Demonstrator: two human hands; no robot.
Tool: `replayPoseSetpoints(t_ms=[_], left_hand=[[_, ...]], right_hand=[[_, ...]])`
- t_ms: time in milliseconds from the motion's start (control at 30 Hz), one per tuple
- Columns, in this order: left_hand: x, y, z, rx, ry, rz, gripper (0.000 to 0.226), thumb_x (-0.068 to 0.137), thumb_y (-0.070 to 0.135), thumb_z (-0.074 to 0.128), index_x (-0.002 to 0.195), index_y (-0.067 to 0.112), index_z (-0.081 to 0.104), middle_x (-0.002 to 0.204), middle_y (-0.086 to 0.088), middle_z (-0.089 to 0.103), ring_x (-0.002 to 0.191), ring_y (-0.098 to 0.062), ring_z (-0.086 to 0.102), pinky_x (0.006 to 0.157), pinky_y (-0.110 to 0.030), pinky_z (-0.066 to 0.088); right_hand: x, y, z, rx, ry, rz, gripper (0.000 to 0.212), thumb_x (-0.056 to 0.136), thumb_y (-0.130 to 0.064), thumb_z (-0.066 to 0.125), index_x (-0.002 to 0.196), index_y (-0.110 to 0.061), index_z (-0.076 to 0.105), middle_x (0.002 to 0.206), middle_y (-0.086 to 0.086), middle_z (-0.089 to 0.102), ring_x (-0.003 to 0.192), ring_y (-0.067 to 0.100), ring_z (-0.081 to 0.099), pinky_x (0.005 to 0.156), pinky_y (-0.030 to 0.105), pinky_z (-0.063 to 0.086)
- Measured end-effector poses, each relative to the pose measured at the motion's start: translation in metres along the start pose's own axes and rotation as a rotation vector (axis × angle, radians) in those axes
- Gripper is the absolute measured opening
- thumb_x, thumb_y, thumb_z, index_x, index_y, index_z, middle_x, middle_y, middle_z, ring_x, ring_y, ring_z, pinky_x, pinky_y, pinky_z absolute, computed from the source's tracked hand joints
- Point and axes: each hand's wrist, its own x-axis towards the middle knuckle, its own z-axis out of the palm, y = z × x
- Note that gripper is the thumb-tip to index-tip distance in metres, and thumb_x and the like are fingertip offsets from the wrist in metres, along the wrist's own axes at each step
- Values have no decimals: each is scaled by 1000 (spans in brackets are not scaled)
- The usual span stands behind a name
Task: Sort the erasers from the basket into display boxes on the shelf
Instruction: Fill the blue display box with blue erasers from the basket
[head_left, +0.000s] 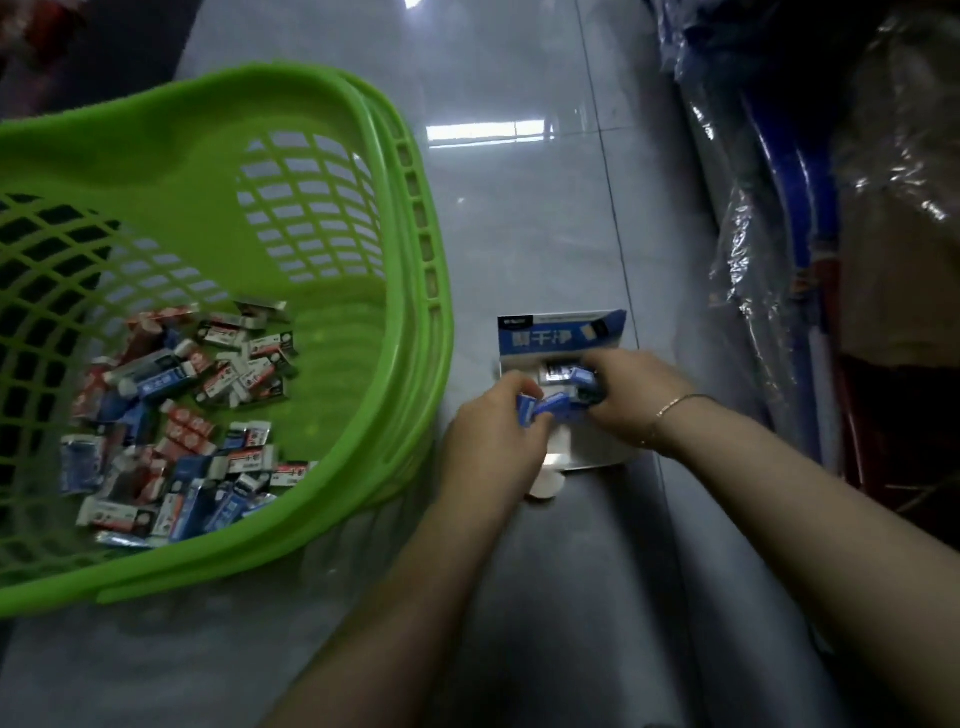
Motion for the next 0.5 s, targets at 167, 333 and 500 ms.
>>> replayPoseSetpoints(t_ms=[167, 333, 500], left_hand=[[15, -3, 3, 474, -152, 161, 15, 86, 22, 53, 100, 25, 58, 99, -5, 65, 89, -29, 61, 62, -29, 37], [20, -5, 6, 655, -135, 258, 16, 89, 23, 54, 103, 27, 61, 108, -2, 54, 87, -29, 62, 61, -30, 36], [25, -2, 1, 742, -214, 250, 18, 86, 20, 56, 98, 32, 63, 99, 3, 63, 90, -23, 61, 61, -28, 31]], right_hand=[[3, 3, 7, -218, -64, -36, 28, 87, -32, 60, 113, -22, 57, 109, 6, 62, 92, 23, 58, 69, 28, 40], [10, 3, 2, -286, -130, -28, 32, 84, -29, 63, 114, -20, 57, 97, 4, 57, 81, 20, 52, 70, 31, 45], [11, 2, 6, -354, -127, -49, 31, 82, -28, 64, 112, -21, 58, 105, 6, 59, 90, 24, 57, 72, 33, 45]])
